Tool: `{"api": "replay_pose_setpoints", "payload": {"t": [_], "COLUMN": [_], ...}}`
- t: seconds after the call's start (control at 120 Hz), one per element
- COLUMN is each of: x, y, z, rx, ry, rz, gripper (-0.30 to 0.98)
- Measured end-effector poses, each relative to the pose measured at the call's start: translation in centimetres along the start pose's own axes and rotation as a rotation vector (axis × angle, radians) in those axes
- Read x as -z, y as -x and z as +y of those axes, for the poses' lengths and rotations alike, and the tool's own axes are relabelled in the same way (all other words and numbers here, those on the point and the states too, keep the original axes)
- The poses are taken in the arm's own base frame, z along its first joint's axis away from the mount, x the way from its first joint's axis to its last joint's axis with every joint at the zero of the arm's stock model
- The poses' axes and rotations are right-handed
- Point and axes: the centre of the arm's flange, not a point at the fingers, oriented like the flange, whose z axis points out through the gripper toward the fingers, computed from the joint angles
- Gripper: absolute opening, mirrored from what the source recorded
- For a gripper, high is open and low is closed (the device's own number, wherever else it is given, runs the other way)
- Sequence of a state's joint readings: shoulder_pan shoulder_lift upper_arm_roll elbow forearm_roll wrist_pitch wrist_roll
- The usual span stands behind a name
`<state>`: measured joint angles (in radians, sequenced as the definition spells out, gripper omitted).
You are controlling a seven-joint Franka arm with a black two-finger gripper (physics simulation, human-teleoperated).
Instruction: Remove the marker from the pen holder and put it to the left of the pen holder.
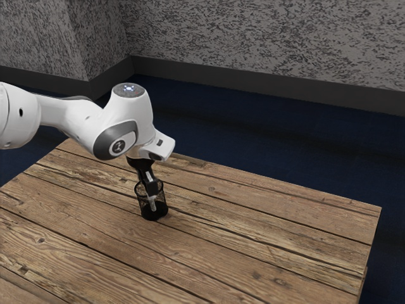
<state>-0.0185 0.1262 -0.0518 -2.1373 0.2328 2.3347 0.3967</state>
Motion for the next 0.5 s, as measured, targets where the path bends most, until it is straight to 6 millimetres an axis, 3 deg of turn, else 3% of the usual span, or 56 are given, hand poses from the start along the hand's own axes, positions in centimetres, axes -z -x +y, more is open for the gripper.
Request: {"api": "replay_pose_setpoints", "payload": {"t": [0.1, 0.2, 0.417, 0.5], "x": [-0.1, 0.0, 0.8, 3.8], "y": [0.2, 0.3, 0.7, 1.0], "z": [-0.4, -0.6, -1.3, -3.5], "rx": [0.001, -0.001, 0.004, 0.041], "ry": [-0.002, -0.003, -0.019, -0.045], "rz": [0.000, 0.001, 0.009, 0.024], "gripper": [0.25, 0.09, -0.05, -0.07]}}
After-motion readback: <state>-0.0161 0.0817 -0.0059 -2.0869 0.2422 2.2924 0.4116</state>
